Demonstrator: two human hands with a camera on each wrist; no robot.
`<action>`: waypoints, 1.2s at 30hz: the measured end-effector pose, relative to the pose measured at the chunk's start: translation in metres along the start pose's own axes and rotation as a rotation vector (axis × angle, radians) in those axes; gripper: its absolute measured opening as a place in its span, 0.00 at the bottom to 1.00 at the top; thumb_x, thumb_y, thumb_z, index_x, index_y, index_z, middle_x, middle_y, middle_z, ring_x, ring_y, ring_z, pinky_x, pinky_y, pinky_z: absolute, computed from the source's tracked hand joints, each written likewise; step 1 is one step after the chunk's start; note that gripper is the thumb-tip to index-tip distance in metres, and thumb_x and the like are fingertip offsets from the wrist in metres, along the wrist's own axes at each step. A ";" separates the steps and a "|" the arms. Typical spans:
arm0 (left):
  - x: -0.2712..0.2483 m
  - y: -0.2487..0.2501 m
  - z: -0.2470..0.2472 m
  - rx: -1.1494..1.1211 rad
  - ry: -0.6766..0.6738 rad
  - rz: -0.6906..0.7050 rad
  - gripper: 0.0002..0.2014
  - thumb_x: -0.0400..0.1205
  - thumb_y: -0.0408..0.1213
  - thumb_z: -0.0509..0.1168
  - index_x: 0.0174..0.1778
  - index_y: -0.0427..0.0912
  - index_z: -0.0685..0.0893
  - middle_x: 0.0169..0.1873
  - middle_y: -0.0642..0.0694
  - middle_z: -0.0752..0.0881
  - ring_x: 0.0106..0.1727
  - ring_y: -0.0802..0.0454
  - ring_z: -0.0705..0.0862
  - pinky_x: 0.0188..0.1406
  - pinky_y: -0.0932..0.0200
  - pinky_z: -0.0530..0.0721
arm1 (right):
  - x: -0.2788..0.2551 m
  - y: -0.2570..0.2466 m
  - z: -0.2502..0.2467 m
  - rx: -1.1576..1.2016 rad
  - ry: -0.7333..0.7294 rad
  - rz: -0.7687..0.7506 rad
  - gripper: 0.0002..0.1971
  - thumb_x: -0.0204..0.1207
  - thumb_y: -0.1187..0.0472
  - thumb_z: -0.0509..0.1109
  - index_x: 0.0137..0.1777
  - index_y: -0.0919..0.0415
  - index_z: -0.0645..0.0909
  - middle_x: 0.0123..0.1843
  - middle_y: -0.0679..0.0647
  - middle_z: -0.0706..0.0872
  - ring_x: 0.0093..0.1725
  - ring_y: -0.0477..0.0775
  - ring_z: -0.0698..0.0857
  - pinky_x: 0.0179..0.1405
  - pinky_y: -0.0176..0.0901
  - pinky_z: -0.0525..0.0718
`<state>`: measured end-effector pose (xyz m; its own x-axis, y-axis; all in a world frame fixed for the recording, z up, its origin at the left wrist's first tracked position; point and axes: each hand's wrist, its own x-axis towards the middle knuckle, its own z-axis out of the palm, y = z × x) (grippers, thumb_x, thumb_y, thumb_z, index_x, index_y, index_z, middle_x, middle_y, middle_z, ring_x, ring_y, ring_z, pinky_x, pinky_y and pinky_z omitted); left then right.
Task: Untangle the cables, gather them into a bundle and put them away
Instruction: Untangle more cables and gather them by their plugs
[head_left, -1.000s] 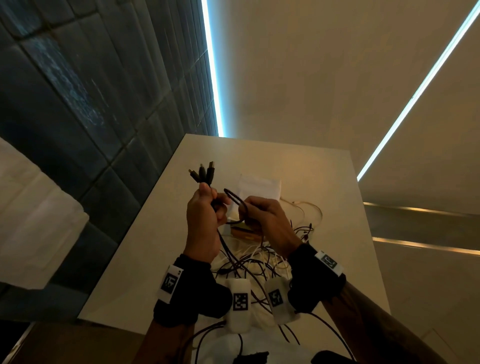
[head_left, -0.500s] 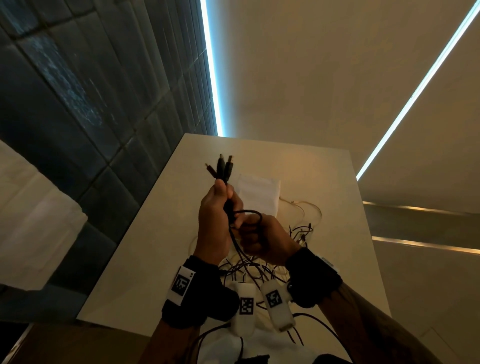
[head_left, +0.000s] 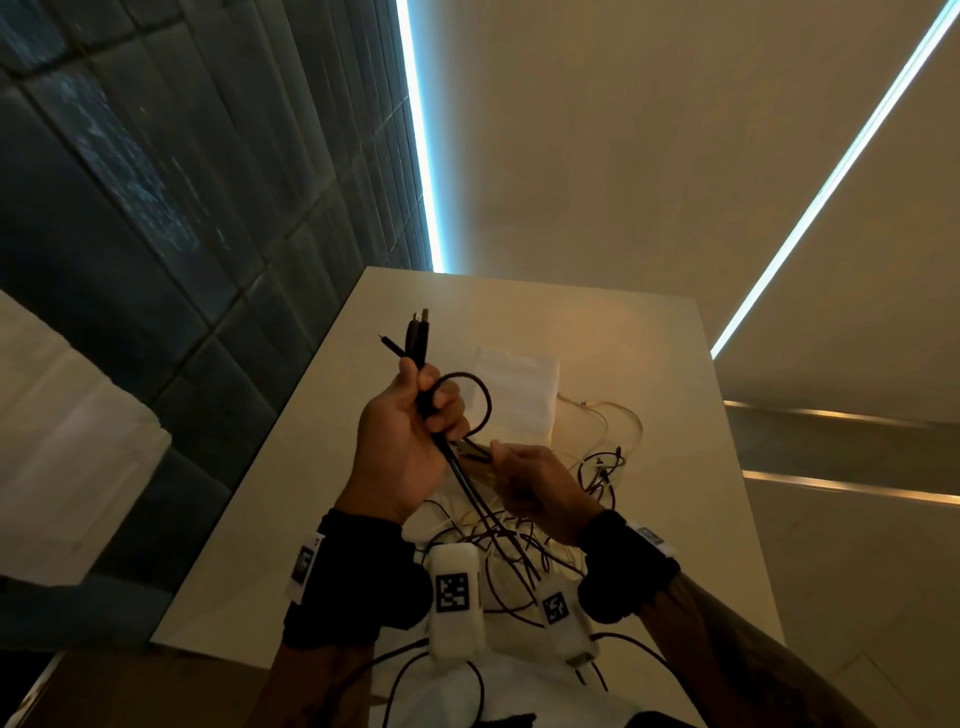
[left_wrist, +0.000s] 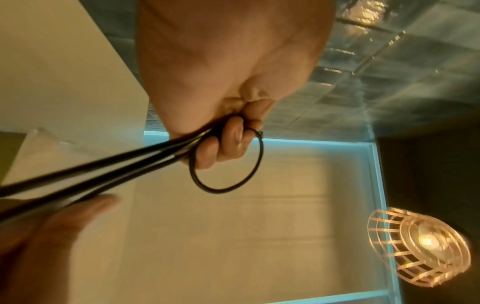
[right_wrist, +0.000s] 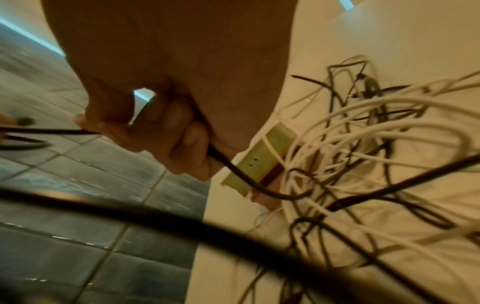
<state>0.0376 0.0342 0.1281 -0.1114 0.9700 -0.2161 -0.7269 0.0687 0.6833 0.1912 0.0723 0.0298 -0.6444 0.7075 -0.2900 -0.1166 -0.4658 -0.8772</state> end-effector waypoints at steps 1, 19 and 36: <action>0.000 0.001 -0.001 -0.032 0.000 0.001 0.21 0.89 0.49 0.46 0.32 0.46 0.70 0.26 0.51 0.70 0.25 0.57 0.63 0.29 0.60 0.62 | -0.001 0.005 -0.004 -0.012 0.025 -0.013 0.14 0.84 0.53 0.63 0.43 0.59 0.85 0.29 0.52 0.59 0.24 0.48 0.56 0.25 0.44 0.51; 0.009 -0.006 -0.020 0.132 0.217 0.094 0.19 0.90 0.48 0.46 0.35 0.45 0.70 0.31 0.49 0.71 0.28 0.55 0.66 0.31 0.59 0.63 | -0.012 -0.029 0.018 -0.079 0.308 -0.300 0.10 0.83 0.65 0.64 0.46 0.74 0.80 0.29 0.55 0.72 0.20 0.41 0.72 0.19 0.31 0.74; -0.003 -0.006 0.002 -0.051 0.105 -0.012 0.20 0.89 0.49 0.47 0.35 0.44 0.71 0.31 0.46 0.73 0.34 0.51 0.73 0.39 0.58 0.74 | 0.000 -0.037 0.036 -0.408 0.029 -0.482 0.12 0.79 0.57 0.69 0.34 0.58 0.80 0.25 0.43 0.77 0.25 0.44 0.72 0.29 0.37 0.71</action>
<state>0.0430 0.0317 0.1260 -0.1709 0.9393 -0.2975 -0.7616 0.0657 0.6447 0.1680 0.0706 0.0764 -0.5697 0.8043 0.1692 -0.0878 0.1452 -0.9855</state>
